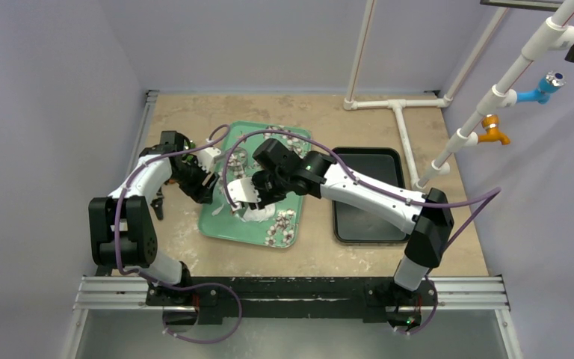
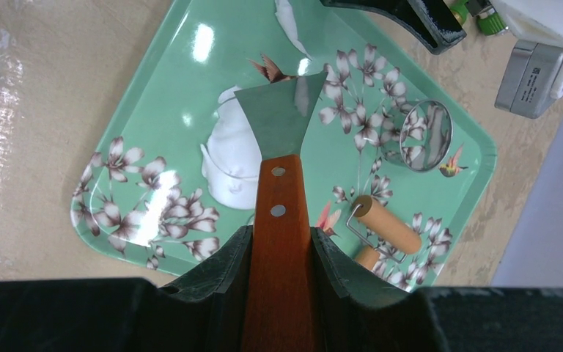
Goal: Roll out the dumpling wrappers from the dough
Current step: Remove the dumpling wrapper from the work surface.
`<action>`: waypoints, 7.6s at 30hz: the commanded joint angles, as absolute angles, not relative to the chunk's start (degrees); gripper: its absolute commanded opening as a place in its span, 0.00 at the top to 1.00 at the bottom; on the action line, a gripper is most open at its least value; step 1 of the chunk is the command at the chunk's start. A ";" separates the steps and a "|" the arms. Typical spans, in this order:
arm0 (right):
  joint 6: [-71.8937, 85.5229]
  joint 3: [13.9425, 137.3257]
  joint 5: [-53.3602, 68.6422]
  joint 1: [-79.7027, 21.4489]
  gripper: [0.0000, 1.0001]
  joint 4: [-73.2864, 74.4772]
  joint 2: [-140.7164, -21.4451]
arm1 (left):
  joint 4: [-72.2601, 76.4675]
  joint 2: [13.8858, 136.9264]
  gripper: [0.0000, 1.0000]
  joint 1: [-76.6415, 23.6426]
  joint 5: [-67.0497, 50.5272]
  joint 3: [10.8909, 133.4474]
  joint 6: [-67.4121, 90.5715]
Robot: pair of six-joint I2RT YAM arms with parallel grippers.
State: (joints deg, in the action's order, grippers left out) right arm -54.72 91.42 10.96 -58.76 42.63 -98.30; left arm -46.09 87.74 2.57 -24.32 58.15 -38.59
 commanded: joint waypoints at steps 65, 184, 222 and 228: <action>-41.67 102.31 13.52 -57.33 1.00 55.62 -102.80 | -46.40 87.12 0.36 2.99 -27.13 57.84 -39.99; -39.90 94.93 9.05 -56.69 1.00 45.48 -102.07 | -46.57 86.98 0.36 3.00 -27.55 57.62 -40.52; -29.23 93.63 6.46 -56.87 1.00 29.84 -102.41 | -47.10 86.58 0.36 3.30 -28.48 58.54 -40.52; -25.37 88.46 8.87 -55.67 1.00 23.75 -96.86 | -47.52 85.98 0.36 3.60 -28.72 59.22 -40.12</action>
State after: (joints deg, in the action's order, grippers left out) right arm -29.65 90.35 7.99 -56.62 31.16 -103.13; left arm -46.92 87.74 2.79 -26.37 58.11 -38.83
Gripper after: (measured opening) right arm 0.277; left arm 0.640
